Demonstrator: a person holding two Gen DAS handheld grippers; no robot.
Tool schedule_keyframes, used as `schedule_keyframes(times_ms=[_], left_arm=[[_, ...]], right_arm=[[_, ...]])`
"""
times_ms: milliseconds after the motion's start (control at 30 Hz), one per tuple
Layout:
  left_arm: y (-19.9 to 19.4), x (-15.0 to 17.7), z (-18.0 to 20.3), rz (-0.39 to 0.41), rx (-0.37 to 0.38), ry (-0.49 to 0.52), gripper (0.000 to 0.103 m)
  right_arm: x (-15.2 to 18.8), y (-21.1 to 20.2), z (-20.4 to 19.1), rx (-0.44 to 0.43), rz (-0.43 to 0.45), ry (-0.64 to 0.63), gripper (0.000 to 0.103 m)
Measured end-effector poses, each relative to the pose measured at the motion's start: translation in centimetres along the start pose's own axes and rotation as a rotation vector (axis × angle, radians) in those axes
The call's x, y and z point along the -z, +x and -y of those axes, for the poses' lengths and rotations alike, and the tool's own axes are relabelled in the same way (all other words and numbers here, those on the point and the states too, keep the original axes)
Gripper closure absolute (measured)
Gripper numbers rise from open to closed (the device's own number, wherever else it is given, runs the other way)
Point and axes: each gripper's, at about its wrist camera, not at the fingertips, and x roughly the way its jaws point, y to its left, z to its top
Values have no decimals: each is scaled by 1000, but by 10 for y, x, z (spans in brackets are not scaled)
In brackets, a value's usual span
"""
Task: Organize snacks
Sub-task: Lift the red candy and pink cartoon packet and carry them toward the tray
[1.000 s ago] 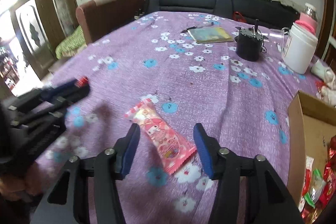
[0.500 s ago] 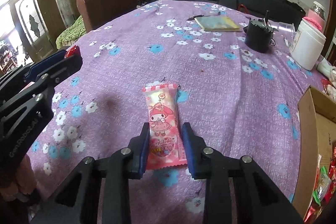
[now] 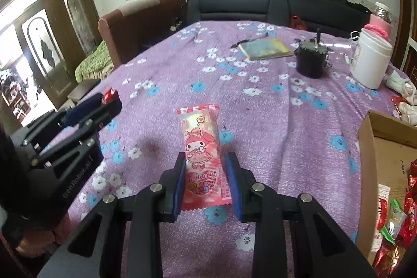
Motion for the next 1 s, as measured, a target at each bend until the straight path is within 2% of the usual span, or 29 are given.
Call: schedule_keyframes(times_ms=[267, 833, 1000], left_arm=[[-1, 0, -1, 4, 4, -4, 77], [-5, 2, 5, 27, 8, 21, 77], [-7, 3, 8, 29, 23, 23, 77]], right_arm=[[-3, -18, 13, -10, 38, 48, 74], [-6, -28, 27, -23, 63, 105, 74], [-5, -39, 40, -32, 75, 184, 74]])
